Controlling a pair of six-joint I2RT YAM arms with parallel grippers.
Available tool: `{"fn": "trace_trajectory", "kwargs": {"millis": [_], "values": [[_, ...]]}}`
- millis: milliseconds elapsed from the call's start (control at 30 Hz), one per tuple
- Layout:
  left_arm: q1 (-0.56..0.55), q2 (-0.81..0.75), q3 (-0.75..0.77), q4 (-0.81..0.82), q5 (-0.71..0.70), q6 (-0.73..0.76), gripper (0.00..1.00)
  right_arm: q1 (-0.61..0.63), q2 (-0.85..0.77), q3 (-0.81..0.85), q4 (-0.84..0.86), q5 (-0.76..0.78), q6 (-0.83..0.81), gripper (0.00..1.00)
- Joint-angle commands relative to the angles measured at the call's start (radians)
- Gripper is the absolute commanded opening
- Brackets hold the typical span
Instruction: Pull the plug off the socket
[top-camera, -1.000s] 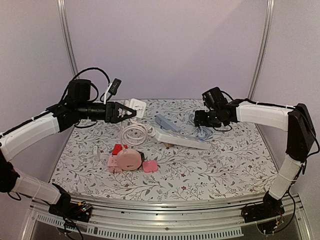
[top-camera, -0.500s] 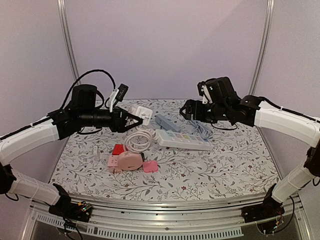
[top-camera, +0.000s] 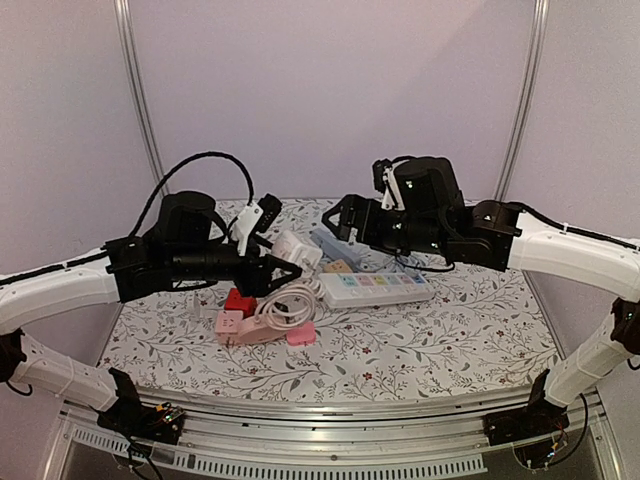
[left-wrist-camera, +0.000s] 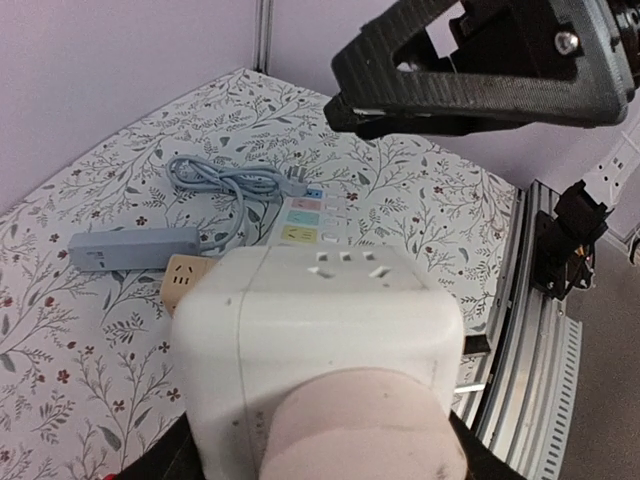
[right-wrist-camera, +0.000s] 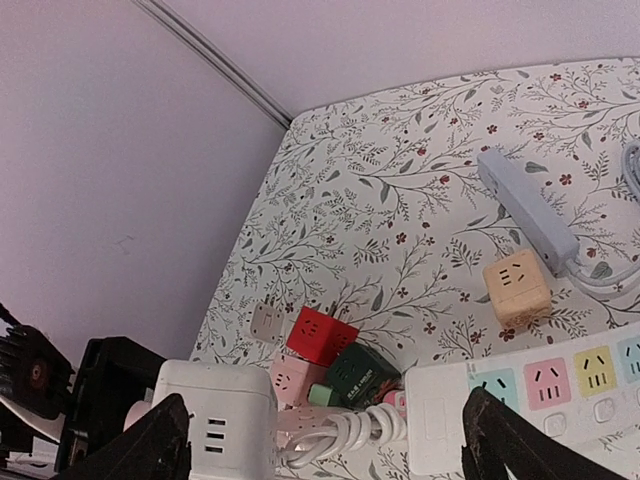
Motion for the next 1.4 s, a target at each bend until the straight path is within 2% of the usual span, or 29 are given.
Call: {"fn": "trace_trajectory", "kwargs": {"millis": [0,367,867,967,1267,1367], "values": [[-0.047,-0.009,0.005,0.044,-0.121,0.079,0.04,0.014,0.047,0.033,0.056,-0.048,0.039,0.93],[-0.127,0.019,0.012,0.013,-0.239,0.152,0.03,0.039,0.158,0.063,0.128,-0.146,0.068,0.96],[-0.137,0.023,0.018,-0.001,-0.277,0.180,0.02,0.041,0.255,0.092,0.155,-0.312,0.119,0.92],[-0.137,0.017,0.017,-0.003,-0.286,0.183,0.02,0.041,0.266,0.088,0.155,-0.323,0.131,0.86],[-0.140,0.020,0.020,-0.007,-0.291,0.188,0.02,0.041,0.273,0.079,0.172,-0.319,0.151,0.54],[-0.141,0.020,0.023,-0.010,-0.289,0.185,0.05,0.042,0.264,0.069,0.178,-0.300,0.148,0.47]]}}
